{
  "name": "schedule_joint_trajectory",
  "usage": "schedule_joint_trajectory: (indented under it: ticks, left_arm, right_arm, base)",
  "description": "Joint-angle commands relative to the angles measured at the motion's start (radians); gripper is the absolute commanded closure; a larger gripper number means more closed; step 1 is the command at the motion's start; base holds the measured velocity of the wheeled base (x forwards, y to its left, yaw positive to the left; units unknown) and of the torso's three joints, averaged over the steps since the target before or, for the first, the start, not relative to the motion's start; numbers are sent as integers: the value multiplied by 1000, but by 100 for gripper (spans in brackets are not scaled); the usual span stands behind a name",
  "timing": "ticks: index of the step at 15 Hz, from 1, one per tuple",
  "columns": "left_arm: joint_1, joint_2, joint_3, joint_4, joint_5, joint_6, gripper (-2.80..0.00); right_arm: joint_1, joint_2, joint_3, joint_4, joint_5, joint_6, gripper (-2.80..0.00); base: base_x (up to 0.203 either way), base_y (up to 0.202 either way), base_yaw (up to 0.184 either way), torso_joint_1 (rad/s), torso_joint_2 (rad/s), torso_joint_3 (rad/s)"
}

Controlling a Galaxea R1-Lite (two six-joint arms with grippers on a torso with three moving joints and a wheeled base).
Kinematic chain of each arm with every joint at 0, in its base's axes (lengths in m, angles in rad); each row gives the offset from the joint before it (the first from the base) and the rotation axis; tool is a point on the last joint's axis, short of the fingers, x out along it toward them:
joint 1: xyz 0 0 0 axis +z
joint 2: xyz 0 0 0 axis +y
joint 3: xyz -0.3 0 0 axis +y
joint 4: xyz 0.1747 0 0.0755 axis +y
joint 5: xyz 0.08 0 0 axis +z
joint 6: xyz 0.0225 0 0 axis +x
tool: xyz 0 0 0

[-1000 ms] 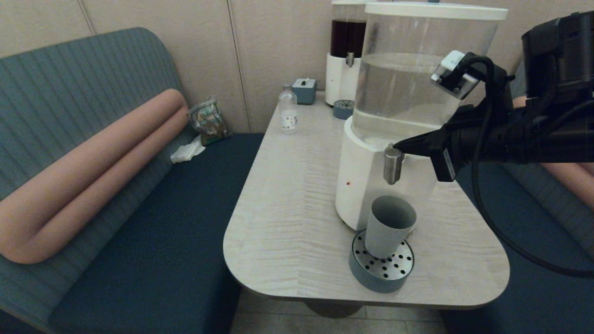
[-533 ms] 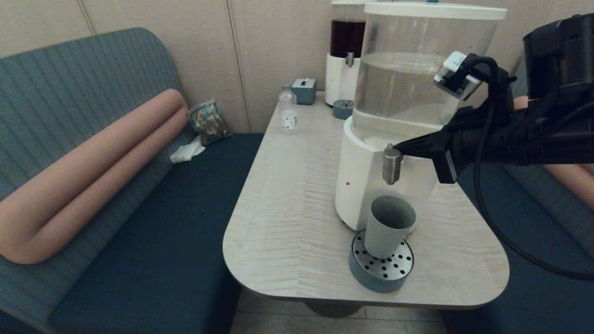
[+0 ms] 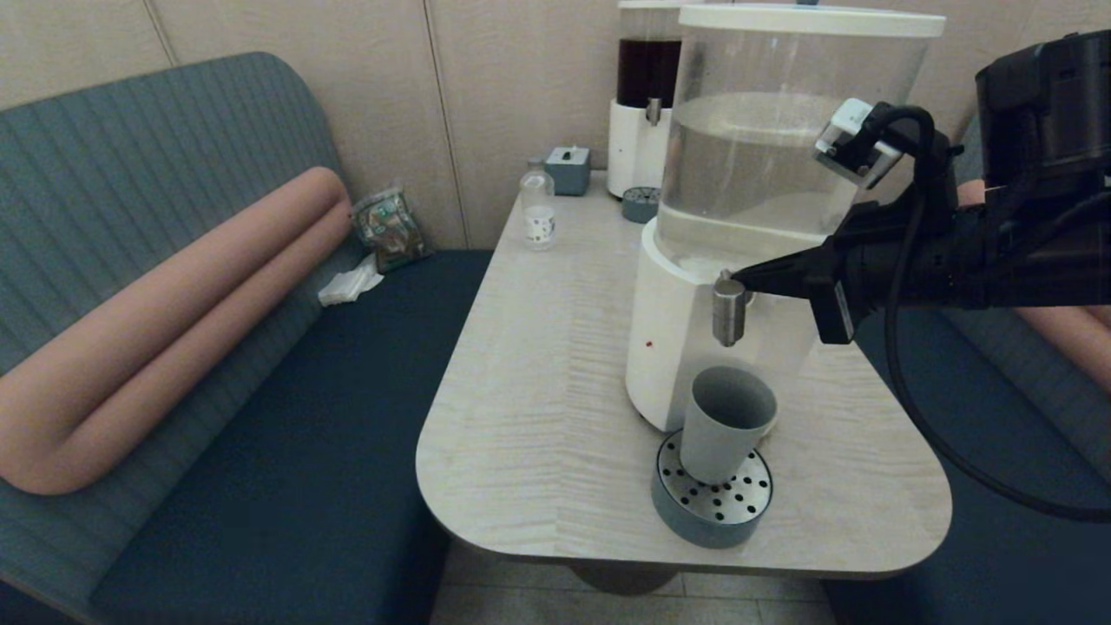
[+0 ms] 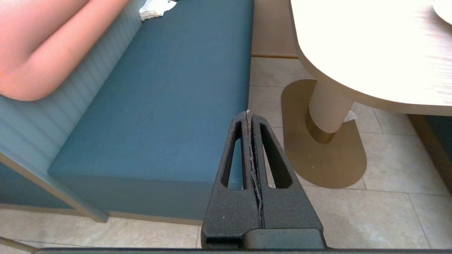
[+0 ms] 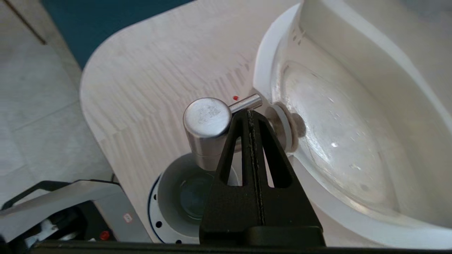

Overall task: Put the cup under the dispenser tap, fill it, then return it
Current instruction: Turn on the faucet

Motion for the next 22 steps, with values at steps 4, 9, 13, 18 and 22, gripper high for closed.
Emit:
schedule_joint_trajectory:
  ticks: [4,9,13,18,22]
  left_arm:
    - [0,2,0,0,0,-1,0]
    - [0,2,0,0,0,-1,0]
    - [0,2,0,0,0,-1,0]
    - [0,2,0,0,0,-1,0]
    - [0,2,0,0,0,-1,0]
  right_arm:
    - [1,26,-11,2,27,-2,0]
    - [6,78,-17,-87,41,-4,0]
    - [9,94,-31,-89,42,-4,0]
    - [0,51,-38,-89,40,-1,0]
    - [-19,27,-26,-87,36,-1,0]
  base:
    - [0,0,0,0,0,0]
    - [0,0,0,0,0,0]
    - [0,0,0,0,0,0]
    - [0,0,0,0,0,0]
    - [0,0,0,0,0,0]
